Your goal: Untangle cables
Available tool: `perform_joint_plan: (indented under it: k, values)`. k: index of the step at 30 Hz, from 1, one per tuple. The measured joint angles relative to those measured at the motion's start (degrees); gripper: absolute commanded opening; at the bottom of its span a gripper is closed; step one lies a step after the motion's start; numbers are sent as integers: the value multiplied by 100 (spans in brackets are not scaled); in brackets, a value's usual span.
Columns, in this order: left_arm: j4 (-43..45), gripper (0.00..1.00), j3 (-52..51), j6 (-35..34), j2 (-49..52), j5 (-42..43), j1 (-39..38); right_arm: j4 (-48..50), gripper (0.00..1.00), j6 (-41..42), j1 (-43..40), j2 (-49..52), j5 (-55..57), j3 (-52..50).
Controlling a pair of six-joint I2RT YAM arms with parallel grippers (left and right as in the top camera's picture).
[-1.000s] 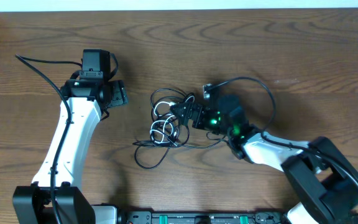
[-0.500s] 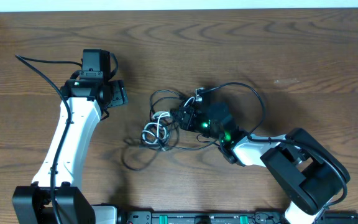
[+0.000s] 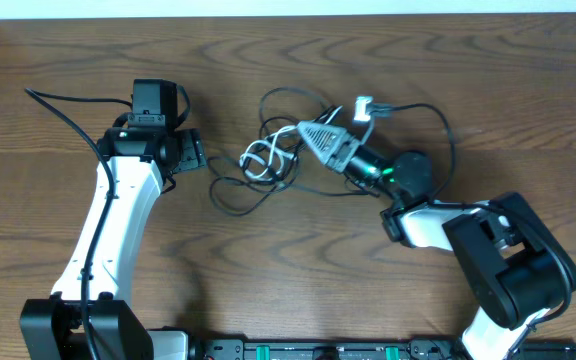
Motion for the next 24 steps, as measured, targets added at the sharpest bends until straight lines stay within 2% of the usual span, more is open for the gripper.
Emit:
perform_joint_plan:
  k: [6, 15, 19, 24]
  values:
    - [39, 85, 0, 146, 0, 1176, 0, 131, 1, 254, -380, 0, -79, 0]
    - [170, 85, 0, 1663, 0, 4347, -111, 79, 1, 240, -645, 0, -295, 0]
    - [302, 85, 0, 1919, 0, 4986, -299, 66, 1, 223, -693, 0, -459, 0]
    - [457, 85, 0, 2024, 0, 5250, -564, 101, 1, 214, -721, 0, -654, 0]
